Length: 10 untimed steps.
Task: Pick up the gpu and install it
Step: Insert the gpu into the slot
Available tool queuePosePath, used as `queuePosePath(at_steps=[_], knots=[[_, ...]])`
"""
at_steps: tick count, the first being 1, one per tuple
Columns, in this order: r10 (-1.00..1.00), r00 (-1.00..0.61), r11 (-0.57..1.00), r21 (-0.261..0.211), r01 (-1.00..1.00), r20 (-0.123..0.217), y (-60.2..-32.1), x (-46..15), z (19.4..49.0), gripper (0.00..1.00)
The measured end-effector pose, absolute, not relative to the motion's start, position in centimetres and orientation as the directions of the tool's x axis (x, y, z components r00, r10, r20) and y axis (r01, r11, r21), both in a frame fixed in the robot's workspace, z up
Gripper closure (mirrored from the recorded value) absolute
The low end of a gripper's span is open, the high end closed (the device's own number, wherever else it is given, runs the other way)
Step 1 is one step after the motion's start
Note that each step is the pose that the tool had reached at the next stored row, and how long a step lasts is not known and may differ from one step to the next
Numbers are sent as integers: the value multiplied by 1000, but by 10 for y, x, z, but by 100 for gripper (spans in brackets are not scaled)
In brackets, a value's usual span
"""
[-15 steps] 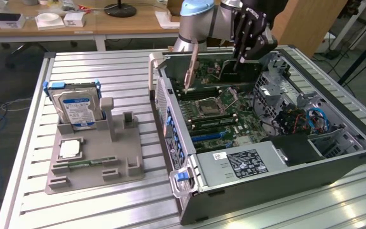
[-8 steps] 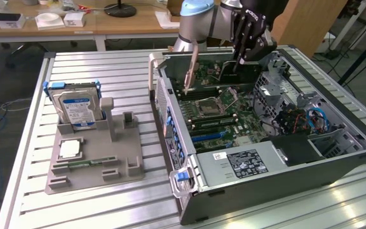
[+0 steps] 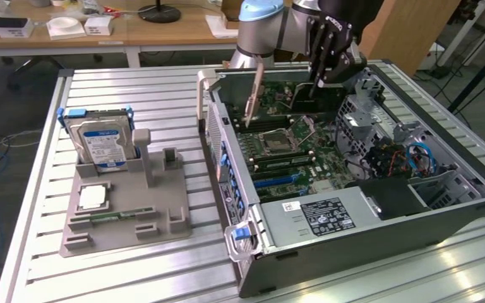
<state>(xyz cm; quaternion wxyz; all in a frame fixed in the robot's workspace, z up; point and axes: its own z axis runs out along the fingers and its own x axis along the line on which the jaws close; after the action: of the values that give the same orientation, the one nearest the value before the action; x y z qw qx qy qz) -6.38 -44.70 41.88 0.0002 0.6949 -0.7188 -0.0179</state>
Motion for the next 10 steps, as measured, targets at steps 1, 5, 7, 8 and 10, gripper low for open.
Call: queuePosePath(at_steps=[1, 5, 7, 8, 10], knots=[[-999, -34, 33, 26, -999, -25, -447, -64, 418, 74], [-999, -32, 31, 26, -999, -25, -447, -62, 417, 74], [-999, -31, 30, 26, -999, -25, -447, -62, 416, 74], [-999, -30, 29, 26, -999, -25, -447, -61, 415, 74], [-999, -29, 28, 26, -999, -25, -447, -60, 415, 74]])
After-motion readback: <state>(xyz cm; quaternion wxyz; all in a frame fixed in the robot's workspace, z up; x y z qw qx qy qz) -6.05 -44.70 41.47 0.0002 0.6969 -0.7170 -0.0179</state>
